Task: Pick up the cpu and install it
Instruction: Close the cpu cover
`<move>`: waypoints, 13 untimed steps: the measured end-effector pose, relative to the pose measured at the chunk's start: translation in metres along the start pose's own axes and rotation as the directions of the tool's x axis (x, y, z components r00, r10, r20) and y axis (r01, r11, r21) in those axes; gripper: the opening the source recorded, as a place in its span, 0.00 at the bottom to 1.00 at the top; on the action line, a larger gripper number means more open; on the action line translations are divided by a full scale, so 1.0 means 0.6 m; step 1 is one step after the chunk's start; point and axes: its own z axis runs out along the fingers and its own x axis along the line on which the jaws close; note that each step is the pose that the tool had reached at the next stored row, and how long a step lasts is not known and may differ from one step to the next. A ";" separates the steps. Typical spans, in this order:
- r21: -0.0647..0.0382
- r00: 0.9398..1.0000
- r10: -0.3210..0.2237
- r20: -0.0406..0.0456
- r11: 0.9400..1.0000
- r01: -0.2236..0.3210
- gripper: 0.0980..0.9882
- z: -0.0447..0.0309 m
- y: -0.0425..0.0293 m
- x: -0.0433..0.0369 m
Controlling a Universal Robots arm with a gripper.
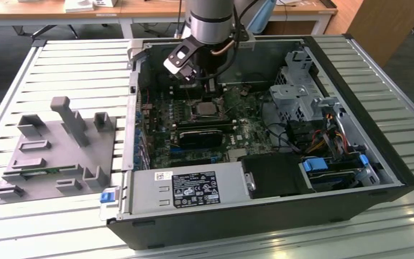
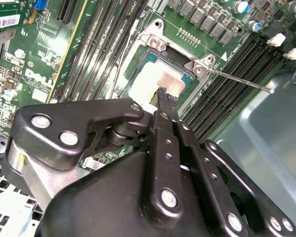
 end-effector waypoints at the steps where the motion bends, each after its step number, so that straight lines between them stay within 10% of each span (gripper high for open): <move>1: 0.003 1.000 0.000 -0.001 1.000 0.000 0.01 -0.001 0.000 0.000; 13: 0.006 1.000 0.000 -0.002 1.000 0.000 0.01 -0.059 0.001 0.001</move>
